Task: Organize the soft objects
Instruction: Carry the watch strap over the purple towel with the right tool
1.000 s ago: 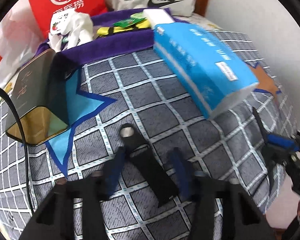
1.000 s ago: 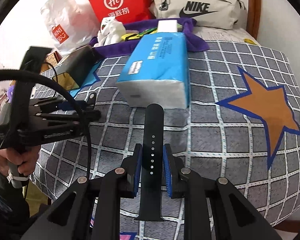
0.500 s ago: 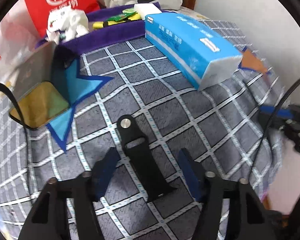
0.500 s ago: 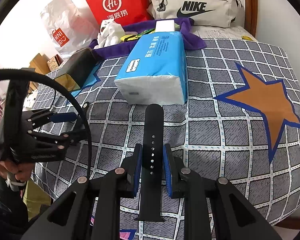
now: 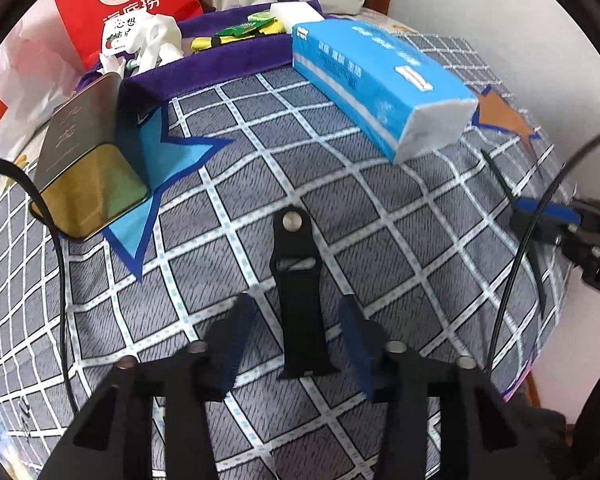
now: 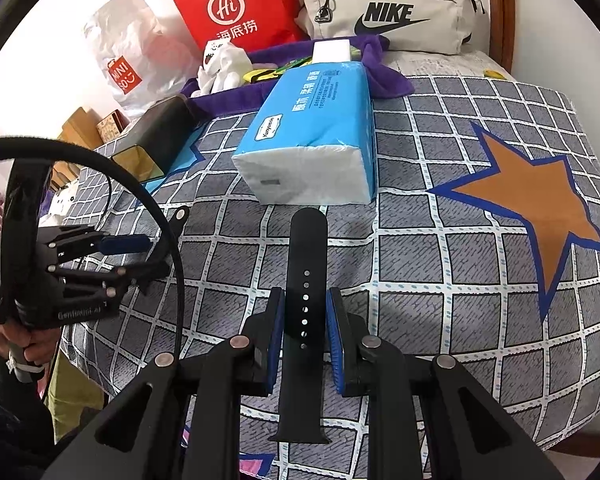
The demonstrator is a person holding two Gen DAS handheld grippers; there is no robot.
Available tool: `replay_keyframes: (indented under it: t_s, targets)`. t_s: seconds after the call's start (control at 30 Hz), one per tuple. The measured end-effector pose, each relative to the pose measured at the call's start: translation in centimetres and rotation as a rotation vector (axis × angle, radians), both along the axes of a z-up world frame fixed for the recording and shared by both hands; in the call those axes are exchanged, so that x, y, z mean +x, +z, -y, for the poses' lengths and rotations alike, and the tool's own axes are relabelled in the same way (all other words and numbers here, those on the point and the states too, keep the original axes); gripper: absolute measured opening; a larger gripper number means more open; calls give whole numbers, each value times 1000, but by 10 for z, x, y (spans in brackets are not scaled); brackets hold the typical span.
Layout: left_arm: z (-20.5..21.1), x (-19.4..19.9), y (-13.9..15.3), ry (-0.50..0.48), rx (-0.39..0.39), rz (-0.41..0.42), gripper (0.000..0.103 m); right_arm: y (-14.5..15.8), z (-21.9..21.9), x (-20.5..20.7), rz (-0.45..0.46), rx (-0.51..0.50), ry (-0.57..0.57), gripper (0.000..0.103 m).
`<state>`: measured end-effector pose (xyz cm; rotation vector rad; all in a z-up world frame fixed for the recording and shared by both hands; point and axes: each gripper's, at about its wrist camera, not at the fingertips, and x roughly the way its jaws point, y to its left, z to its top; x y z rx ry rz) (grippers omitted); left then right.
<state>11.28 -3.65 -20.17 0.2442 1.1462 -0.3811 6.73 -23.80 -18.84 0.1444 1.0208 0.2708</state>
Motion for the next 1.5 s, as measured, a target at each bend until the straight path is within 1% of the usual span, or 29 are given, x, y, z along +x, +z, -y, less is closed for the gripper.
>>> replay_keyframes:
  t_s: [0.07,0.13,0.17,0.27,0.37,0.43,0.57,0.73,0.93,1.1,1.5]
  targets:
    - [2,-5,-2,-3,26,14,44,-1,-1,0,-3,1,0,21]
    - [3,-8,-2,1,34,30,30,-2,-1,1,-5,0,3,21]
    - [2,-10,-1,0,30,31,20,-2,-2,1,-6,-1,5,21]
    - [2,-8,0,10,10,28,20,-2,-3,1,-4,0,9,21]
    - [5,-9,-1,-4,16,45,20,0,-6,2,-1,0,15,21]
    - [4,-8,0,-5,6,41,20,2,-6,1,4,-3,19,21]
    - [-9,-2,5,23,-70,8,19,13,-7,3,21,-12,26,21]
    - [-24,1,22,42,-117,26,19,31,-11,8,56,-5,52,21]
    - [-33,3,43,52,-141,70,19,50,-20,20,90,-14,77,21]
    - [-40,14,57,55,-171,84,19,60,-27,34,111,-25,100,21]
    - [-47,44,89,49,-195,138,19,81,-28,80,128,-8,96,21]
